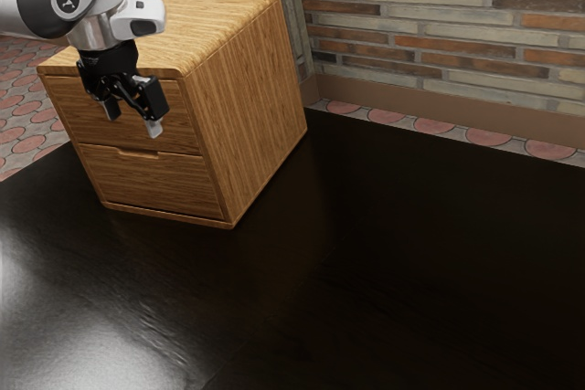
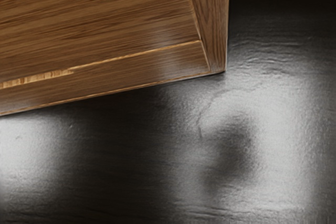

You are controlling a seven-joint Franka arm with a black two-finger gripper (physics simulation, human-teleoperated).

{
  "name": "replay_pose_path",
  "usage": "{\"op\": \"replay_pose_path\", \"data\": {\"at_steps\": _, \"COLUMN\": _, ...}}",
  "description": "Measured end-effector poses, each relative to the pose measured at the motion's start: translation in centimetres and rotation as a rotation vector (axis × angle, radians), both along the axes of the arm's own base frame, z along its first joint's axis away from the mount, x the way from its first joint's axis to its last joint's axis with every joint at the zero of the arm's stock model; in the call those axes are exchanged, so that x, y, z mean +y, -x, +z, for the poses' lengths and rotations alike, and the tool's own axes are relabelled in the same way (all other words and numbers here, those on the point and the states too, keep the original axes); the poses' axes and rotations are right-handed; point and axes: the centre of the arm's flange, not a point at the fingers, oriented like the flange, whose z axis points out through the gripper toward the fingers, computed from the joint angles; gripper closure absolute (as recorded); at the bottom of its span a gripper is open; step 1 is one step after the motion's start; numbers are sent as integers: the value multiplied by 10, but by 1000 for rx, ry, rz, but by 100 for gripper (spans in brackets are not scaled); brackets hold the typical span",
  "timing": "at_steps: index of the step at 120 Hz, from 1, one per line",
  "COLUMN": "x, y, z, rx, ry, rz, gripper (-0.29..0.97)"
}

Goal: Pull the drawer handle with one arm to open the drawer

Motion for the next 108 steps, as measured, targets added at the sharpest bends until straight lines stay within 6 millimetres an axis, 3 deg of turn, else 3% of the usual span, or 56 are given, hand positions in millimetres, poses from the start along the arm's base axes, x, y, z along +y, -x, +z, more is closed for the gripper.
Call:
{"op": "replay_pose_path", "data": {"at_steps": 22, "x": -1, "y": 0, "z": 0, "rx": -1, "ry": 2, "rz": -7, "gripper": 0}}
{"op": "replay_pose_path", "data": {"at_steps": 26, "x": -2, "y": 4, "z": 11, "rx": -22, "ry": 3, "rz": -8, "gripper": 0}}
{"op": "replay_pose_path", "data": {"at_steps": 34, "x": -10, "y": 26, "z": 59, "rx": -115, "ry": -7, "rz": -18, "gripper": 0}}
{"op": "replay_pose_path", "data": {"at_steps": 45, "x": -17, "y": 35, "z": 77, "rx": -152, "ry": -3, "rz": -29, "gripper": 0}}
{"op": "replay_pose_path", "data": {"at_steps": 85, "x": -45, "y": 28, "z": 79, "rx": -166, "ry": 41, "rz": -98, "gripper": 0}}
{"op": "replay_pose_path", "data": {"at_steps": 108, "x": -37, "y": 29, "z": 74, "rx": -158, "ry": 55, "rz": -98, "gripper": 0}}
